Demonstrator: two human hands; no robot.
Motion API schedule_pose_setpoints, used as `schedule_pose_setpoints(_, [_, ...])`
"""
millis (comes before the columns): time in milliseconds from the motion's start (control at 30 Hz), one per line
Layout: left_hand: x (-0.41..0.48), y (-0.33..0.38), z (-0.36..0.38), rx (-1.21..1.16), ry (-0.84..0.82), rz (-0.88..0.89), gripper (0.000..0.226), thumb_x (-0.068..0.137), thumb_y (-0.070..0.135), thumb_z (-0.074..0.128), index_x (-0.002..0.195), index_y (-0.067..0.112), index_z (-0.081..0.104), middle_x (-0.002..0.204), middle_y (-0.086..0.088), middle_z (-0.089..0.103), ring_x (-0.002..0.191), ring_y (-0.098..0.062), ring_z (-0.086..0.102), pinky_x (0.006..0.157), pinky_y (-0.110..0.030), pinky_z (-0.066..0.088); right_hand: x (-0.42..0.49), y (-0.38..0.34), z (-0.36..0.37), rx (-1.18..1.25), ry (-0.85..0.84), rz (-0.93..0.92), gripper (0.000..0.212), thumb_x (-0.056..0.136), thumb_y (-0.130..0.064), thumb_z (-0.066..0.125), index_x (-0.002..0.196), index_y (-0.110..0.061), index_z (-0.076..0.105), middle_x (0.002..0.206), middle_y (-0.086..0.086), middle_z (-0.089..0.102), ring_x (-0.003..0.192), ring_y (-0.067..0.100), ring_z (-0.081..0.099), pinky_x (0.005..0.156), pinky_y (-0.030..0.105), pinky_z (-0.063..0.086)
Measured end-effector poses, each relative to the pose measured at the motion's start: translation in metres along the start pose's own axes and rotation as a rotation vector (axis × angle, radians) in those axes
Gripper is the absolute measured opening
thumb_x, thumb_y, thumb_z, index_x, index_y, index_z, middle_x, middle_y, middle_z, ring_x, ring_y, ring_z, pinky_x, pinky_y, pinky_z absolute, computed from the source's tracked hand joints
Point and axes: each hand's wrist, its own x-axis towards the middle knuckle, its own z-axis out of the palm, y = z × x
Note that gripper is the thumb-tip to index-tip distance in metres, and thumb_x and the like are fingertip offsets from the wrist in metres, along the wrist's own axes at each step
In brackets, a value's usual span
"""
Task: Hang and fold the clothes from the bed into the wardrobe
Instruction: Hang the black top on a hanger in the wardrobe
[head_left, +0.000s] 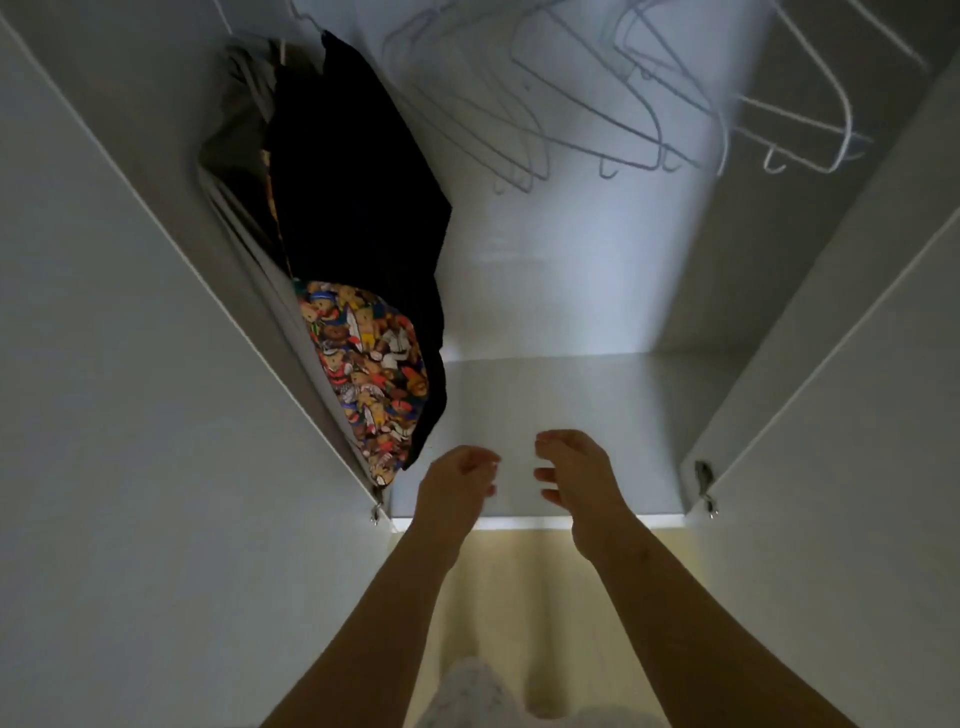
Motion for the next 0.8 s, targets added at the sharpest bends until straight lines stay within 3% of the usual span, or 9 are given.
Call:
schedule_pose_setpoints(133, [-0.023, -0.03, 0.027, 0.067, -0.165, -0.059, 0.016, 0.09, 0.01, 0.054, 0.086, 0.022, 0.062, 0.083, 0.004, 0.065, 0.07, -0.008, 0.061, 0.058, -0.016, 0.045, -0.031, 0.047, -0.03, 0.025, 0.117, 0.098, 0.007, 0.092, -0.013, 0.051, 0.09, -0.017, 0.056, 0.085, 0.0, 0.057, 0.072, 0.013, 0.053, 0.06, 0.023, 0.041])
schedule_pose_setpoints(233, [-0.044, -0.05, 0.035, 0.127, -0.28, -0.058, 0.016, 0.089, 0.011, 0.056, 0.082, 0.023, 0.063, 0.08, 0.004, 0.065, 0.067, -0.007, 0.062, 0.061, -0.019, 0.045, -0.057, 0.084, -0.04, 0.028, 0.23, 0.156, 0.013, 0.092, -0.011, 0.049, 0.081, -0.016, 0.054, 0.082, 0.003, 0.056, 0.069, 0.015, 0.05, 0.059, 0.025, 0.039])
schedule_pose_setpoints(367, [-0.072, -0.08, 0.021, 0.182, -0.346, -0.063, 0.019, 0.087, 0.012, 0.056, 0.074, 0.025, 0.062, 0.074, 0.006, 0.063, 0.06, -0.006, 0.059, 0.059, -0.019, 0.043, -0.099, 0.136, -0.029, 0.033, 0.353, 0.209, 0.007, 0.091, -0.008, 0.049, 0.088, -0.009, 0.055, 0.081, 0.006, 0.055, 0.065, 0.017, 0.049, 0.057, 0.026, 0.038])
schedule_pose_setpoints(500, [-0.11, -0.115, -0.003, 0.279, -0.528, -0.056, 0.022, 0.085, 0.007, 0.054, 0.073, 0.023, 0.062, 0.071, 0.004, 0.058, 0.058, -0.008, 0.053, 0.054, -0.018, 0.037, -0.155, 0.187, 0.0, 0.16, 0.502, 0.25, 0.014, 0.088, -0.003, 0.051, 0.077, -0.012, 0.055, 0.071, 0.008, 0.054, 0.058, 0.017, 0.048, 0.051, 0.025, 0.034])
schedule_pose_setpoints(633, [-0.15, -0.143, -0.016, 0.423, -0.682, 0.009, 0.017, 0.087, 0.011, 0.053, 0.078, 0.022, 0.062, 0.075, 0.004, 0.061, 0.064, -0.009, 0.059, 0.048, -0.013, 0.039, -0.217, 0.231, 0.012, 0.289, 0.678, 0.273, 0.015, 0.089, -0.003, 0.051, 0.078, -0.012, 0.056, 0.069, 0.006, 0.055, 0.057, 0.017, 0.048, 0.051, 0.024, 0.035])
schedule_pose_setpoints(800, [-0.218, -0.173, 0.005, 0.573, -0.925, 0.088, 0.016, 0.089, 0.019, 0.054, 0.077, 0.027, 0.061, 0.079, 0.004, 0.063, 0.067, -0.011, 0.061, 0.059, -0.023, 0.041, -0.305, 0.278, -0.004, 0.445, 0.928, 0.3, 0.02, 0.089, -0.003, 0.048, 0.076, -0.016, 0.054, 0.073, 0.003, 0.055, 0.059, 0.017, 0.049, 0.052, 0.024, 0.036])
